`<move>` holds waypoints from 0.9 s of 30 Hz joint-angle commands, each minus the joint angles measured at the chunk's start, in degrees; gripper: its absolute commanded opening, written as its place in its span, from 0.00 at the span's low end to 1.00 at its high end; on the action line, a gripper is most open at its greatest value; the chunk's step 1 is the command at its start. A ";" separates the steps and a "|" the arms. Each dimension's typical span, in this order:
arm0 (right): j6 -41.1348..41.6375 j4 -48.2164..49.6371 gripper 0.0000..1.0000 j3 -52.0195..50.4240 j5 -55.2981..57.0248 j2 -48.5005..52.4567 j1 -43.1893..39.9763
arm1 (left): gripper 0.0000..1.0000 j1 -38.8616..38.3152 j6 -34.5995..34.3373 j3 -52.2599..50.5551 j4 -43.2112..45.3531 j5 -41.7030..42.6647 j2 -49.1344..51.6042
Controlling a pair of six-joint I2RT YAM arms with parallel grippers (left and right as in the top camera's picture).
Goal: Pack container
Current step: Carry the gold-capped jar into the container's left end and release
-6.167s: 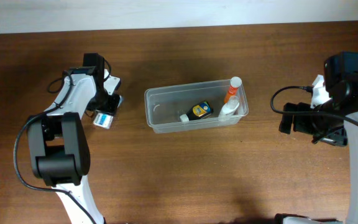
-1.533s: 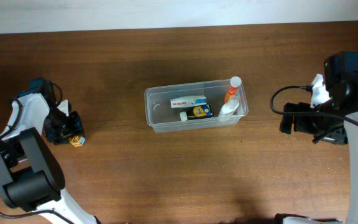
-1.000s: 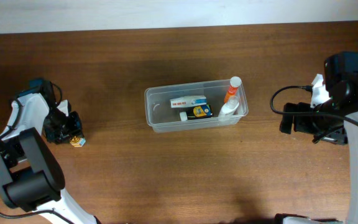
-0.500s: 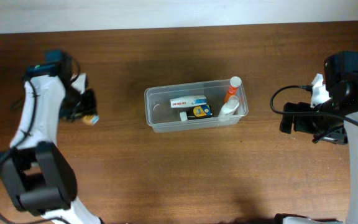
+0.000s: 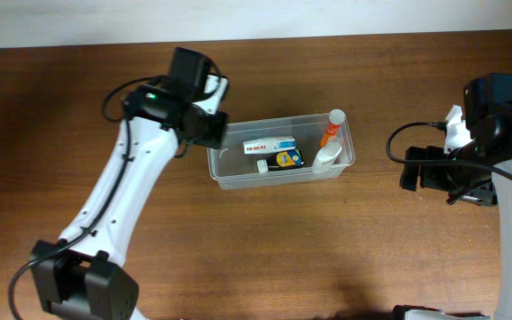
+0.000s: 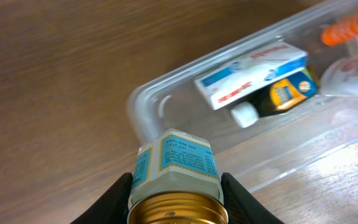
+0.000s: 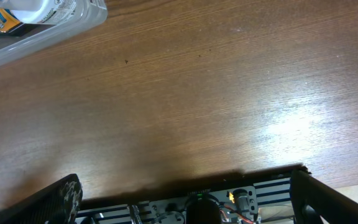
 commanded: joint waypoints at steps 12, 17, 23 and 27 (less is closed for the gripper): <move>-0.44 0.00 0.99 -0.22 0.50 -0.28 -0.31 | 0.13 -4.81 0.26 0.28 -0.98 -1.62 15.26; -0.44 0.00 0.98 -0.22 0.52 -0.28 -0.31 | 0.13 -4.79 0.26 0.28 -0.92 -1.62 18.91; -0.44 0.02 0.98 -0.22 0.50 -0.28 -0.31 | 0.24 -4.81 0.26 0.28 -0.48 -1.62 20.59; -0.46 0.02 0.98 -0.22 0.52 -0.28 -0.31 | 0.41 -4.85 0.26 0.28 -0.31 -1.60 20.59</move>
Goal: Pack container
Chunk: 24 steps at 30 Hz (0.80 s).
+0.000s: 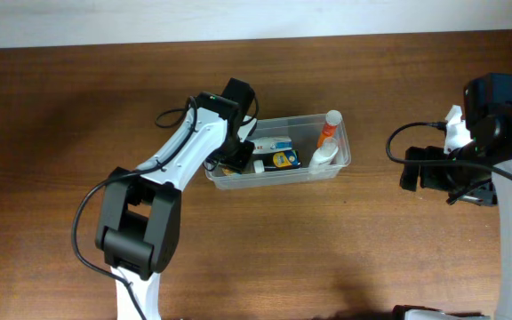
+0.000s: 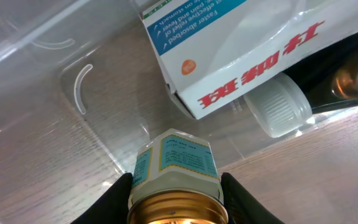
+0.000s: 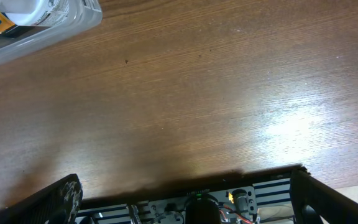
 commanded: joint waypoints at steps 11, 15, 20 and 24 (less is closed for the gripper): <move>-0.17 0.02 0.98 -0.22 0.50 -0.28 -0.31 | 0.64 0.13 0.28 5.20 -2.75 -0.52 0.48; -0.17 0.02 0.98 -0.22 0.52 -0.28 -0.31 | 0.66 0.13 0.26 13.09 -8.48 -3.50 0.24; -0.20 1.42 0.98 -0.22 0.52 -0.28 -0.24 | 0.67 0.26 0.28 23.65 -15.54 -6.43 -0.35; -0.17 8.09 0.98 -0.20 0.50 -0.28 1.90 | 0.67 1.20 0.26 27.91 -16.09 -6.99 -2.47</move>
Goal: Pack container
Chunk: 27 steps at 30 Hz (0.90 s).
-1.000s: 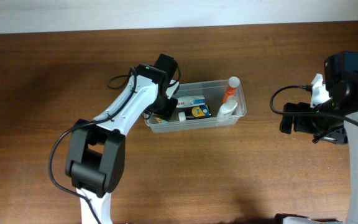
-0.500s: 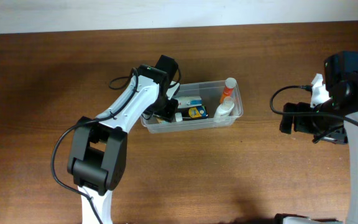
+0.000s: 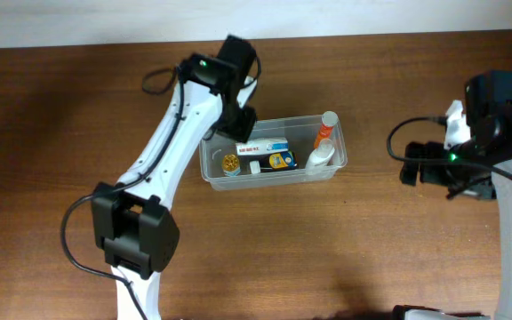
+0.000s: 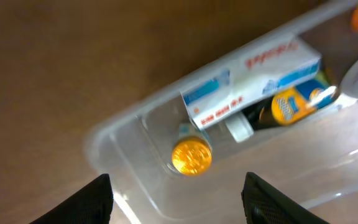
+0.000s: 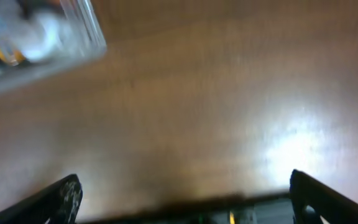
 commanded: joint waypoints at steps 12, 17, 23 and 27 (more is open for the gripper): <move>-1.49 22.53 0.98 -0.13 2.93 6.75 11.65 | 0.73 12.46 0.26 3.26 7.43 1.86 -9.09; -1.49 28.68 0.98 -0.13 3.87 11.02 11.69 | 0.99 17.11 0.26 3.23 7.30 1.81 -8.76; -1.51 31.71 0.98 -0.13 3.78 12.55 11.69 | 1.00 20.17 0.46 3.23 7.15 0.87 -8.76; -1.49 29.09 0.98 -0.13 3.89 11.85 11.69 | 1.00 21.42 0.70 3.23 3.48 0.72 -8.79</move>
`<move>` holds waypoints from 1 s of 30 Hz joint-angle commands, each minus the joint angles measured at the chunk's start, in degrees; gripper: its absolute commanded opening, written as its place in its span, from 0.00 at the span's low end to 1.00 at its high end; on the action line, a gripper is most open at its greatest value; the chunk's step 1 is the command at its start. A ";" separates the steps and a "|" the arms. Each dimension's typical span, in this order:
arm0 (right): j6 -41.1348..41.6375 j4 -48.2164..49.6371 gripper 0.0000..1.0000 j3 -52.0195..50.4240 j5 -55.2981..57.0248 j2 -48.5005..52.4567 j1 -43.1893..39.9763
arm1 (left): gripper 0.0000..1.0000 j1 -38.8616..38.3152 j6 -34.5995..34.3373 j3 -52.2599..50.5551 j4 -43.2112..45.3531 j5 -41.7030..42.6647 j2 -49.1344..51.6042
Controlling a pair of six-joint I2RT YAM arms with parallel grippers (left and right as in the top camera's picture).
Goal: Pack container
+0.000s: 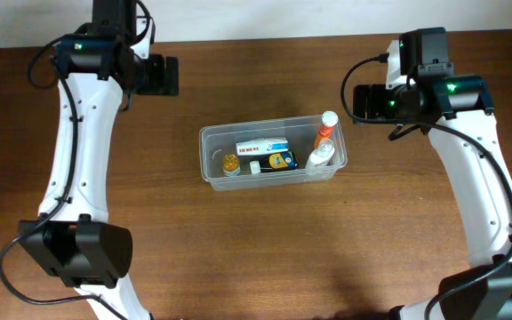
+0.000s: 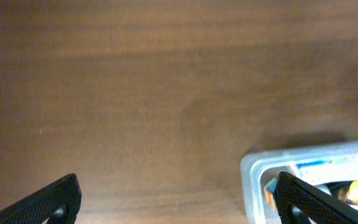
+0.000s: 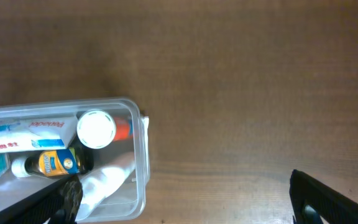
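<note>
The clear plastic container (image 1: 204, 156) sits mid-table. It holds a gold-lidded jar (image 1: 230, 164) at its left end, a white and blue box (image 1: 267, 146), a dark bottle with a yellow label (image 1: 283, 160), a white tube (image 1: 321, 158) and an orange bottle with a white cap (image 1: 326, 124). My left gripper (image 1: 169, 76) hangs open and empty over bare wood, back and left of the container. In the left wrist view only the container's corner (image 2: 250, 168) shows. My right gripper (image 1: 359, 102) is open and empty behind the container's right end (image 3: 143, 155).
The dark wooden table (image 1: 265, 258) surrounds the container. A pale wall edge (image 1: 265, 18) runs along the back. Nothing else lies on the wood in any view.
My left gripper was open just above the container; now it is off to the back left. My right arm has moved from the table's right side to behind the container's right end.
My left gripper first held the gold-lidded jar beside the container's left end, then held it low inside that end. Later it was open above, with the jar standing in the container. Now both grippers are away from the container, open.
</note>
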 commanded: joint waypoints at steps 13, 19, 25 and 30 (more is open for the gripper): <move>1.84 -6.49 0.98 -7.82 1.14 -18.23 0.33 | 1.00 1.60 1.42 -2.97 -7.80 -0.20 -16.17; 1.84 -2.47 0.98 -24.15 3.85 -34.05 3.23 | 1.00 1.55 3.45 -19.17 -0.15 -0.17 -33.03; 7.41 -2.08 0.99 -39.08 5.73 -51.19 6.23 | 1.00 1.55 4.02 -46.25 11.93 -0.20 -54.49; 8.96 -2.67 0.98 -44.57 5.84 -61.53 6.32 | 1.00 1.55 3.98 -64.04 18.67 -0.31 -70.38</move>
